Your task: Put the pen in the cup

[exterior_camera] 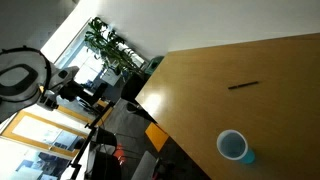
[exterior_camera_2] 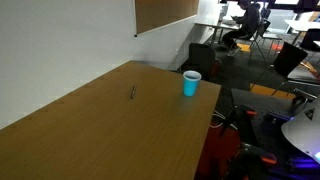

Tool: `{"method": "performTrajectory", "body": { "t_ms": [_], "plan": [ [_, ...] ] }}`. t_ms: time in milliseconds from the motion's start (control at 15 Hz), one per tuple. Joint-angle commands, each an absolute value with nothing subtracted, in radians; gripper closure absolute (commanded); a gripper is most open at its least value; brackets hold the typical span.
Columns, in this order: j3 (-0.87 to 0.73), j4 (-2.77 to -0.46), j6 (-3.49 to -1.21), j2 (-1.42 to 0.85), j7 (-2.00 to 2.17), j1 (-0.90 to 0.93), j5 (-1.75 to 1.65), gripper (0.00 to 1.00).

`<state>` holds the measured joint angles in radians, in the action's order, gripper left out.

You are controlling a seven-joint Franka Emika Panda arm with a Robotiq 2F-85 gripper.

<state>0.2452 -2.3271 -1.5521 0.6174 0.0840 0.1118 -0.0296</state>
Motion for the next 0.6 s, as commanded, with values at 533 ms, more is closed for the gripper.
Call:
{"method": "performTrajectory", "body": {
  "t_ms": [533],
  "plan": [
    [0.225,-2.315,-1.575,0.593,0.112,0.126,-0.026,0.00]
  ]
}}
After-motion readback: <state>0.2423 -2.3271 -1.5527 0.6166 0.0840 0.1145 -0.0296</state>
